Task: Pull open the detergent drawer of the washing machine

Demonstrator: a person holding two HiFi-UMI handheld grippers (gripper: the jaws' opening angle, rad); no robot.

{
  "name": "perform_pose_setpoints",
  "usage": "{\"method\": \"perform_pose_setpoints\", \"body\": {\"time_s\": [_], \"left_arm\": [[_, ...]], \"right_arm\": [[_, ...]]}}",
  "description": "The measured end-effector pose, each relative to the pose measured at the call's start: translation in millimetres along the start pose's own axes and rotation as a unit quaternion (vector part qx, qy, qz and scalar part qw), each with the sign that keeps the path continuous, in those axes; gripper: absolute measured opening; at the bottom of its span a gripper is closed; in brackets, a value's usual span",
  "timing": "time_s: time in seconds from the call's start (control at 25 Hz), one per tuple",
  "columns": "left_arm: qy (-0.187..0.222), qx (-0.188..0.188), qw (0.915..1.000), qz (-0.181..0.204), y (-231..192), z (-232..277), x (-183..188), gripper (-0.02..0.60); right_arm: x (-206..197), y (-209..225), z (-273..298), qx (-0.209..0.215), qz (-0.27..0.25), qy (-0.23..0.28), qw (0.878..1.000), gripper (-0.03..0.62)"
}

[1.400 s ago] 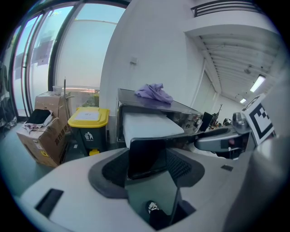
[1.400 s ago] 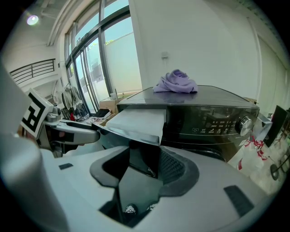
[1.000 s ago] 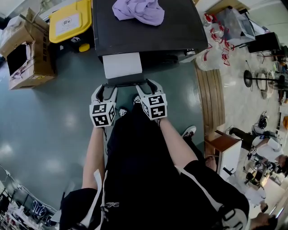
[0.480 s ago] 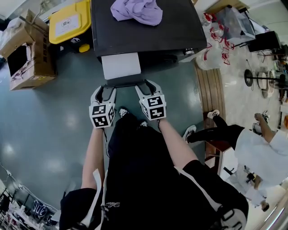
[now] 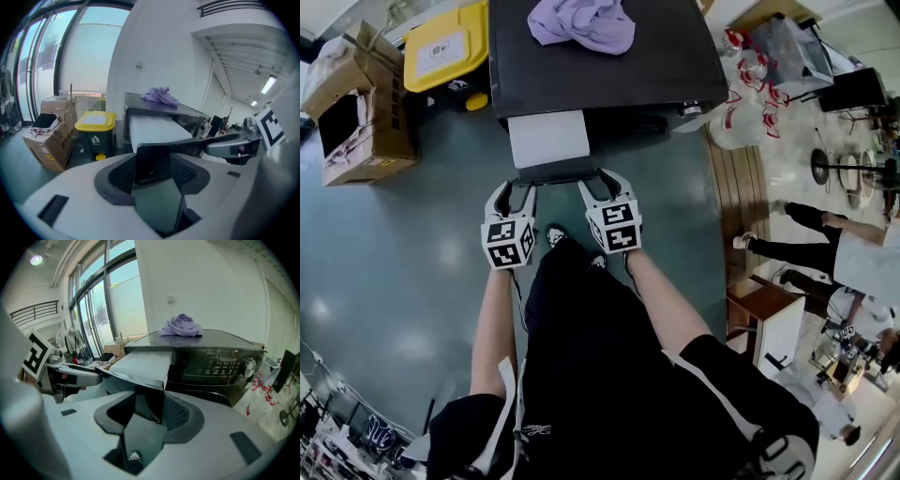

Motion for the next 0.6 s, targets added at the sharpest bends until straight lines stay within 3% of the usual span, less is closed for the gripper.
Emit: {"method": "perform_pose_setpoints", "body": {"time_s": [0.4, 0.6], "left_arm": [[-0.002, 0.000, 1.0000, 0.004, 8.1, -8.3, -7.0, 0.229], [0.012, -0.010, 0.9991, 0.041, 11.6, -8.8, -8.5, 0.232]], "right_arm": [[-5.9, -2.0, -7.6, 0.002, 0.001, 0.003, 1.000, 0.187], [-10.3, -1.1, -8.1, 0.026, -0.024, 0.007, 0.999, 0.187]]}}
Point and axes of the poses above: the fingertips, and each gripper's own axes: z forward along the fingers, y to its right, x out of its top, the point moved 2 cm from there along -z, backward along the fingers, and after that the axes turned 9 degrees about x, right-handed, at the moved point
